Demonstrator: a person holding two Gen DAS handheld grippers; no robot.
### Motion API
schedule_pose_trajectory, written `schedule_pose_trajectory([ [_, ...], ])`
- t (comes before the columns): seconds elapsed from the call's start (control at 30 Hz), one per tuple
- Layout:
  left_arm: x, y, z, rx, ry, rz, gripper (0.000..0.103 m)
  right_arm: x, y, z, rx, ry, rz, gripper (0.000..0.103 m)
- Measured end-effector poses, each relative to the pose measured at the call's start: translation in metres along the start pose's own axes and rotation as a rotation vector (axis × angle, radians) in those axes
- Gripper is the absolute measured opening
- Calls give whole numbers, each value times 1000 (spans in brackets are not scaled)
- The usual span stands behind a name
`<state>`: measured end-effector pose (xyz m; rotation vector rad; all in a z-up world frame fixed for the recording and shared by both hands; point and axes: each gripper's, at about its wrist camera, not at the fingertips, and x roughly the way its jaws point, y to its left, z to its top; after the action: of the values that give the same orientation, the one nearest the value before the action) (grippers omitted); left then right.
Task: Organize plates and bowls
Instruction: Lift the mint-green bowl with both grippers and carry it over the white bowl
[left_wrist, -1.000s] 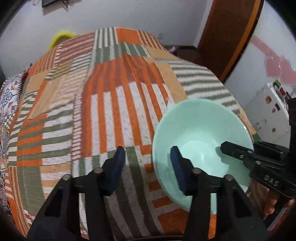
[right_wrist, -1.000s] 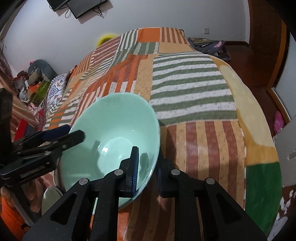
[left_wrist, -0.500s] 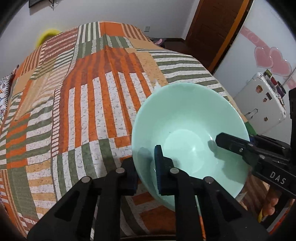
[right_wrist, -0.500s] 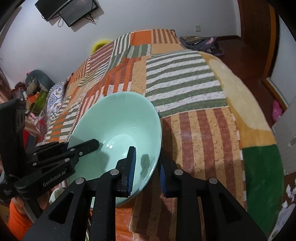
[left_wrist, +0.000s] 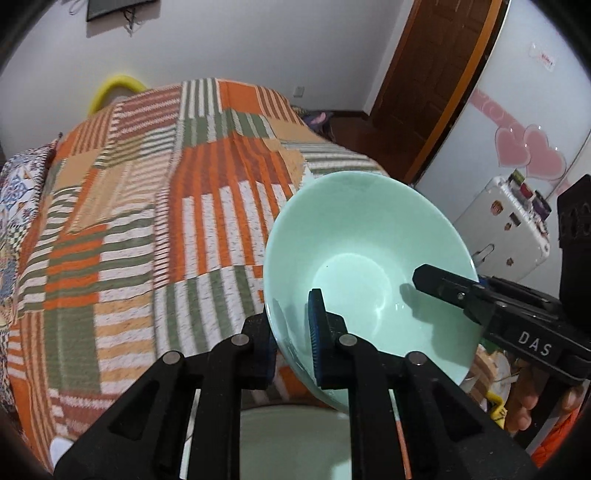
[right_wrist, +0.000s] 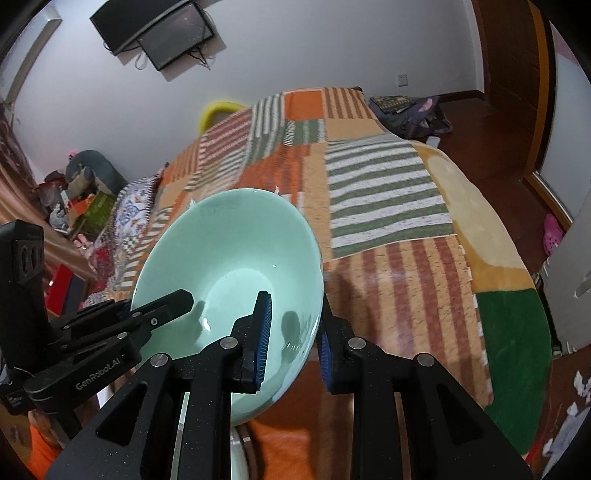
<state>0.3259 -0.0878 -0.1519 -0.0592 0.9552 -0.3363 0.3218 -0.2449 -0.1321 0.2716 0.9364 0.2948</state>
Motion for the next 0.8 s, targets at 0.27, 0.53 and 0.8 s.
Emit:
schedule_pose_trajectory([
  [0.27, -57, 21, -26, -52, -59, 36, 14, -16, 44, -14, -46, -20, 56, 21],
  [0.53, -111, 56, -62, -120, -103, 82, 14, -14, 91, -34, -114, 3, 115, 21],
  [0.8, -154, 88, -98, -162, -135, 149, 14, -7, 134, -55, -178, 38, 172, 21],
])
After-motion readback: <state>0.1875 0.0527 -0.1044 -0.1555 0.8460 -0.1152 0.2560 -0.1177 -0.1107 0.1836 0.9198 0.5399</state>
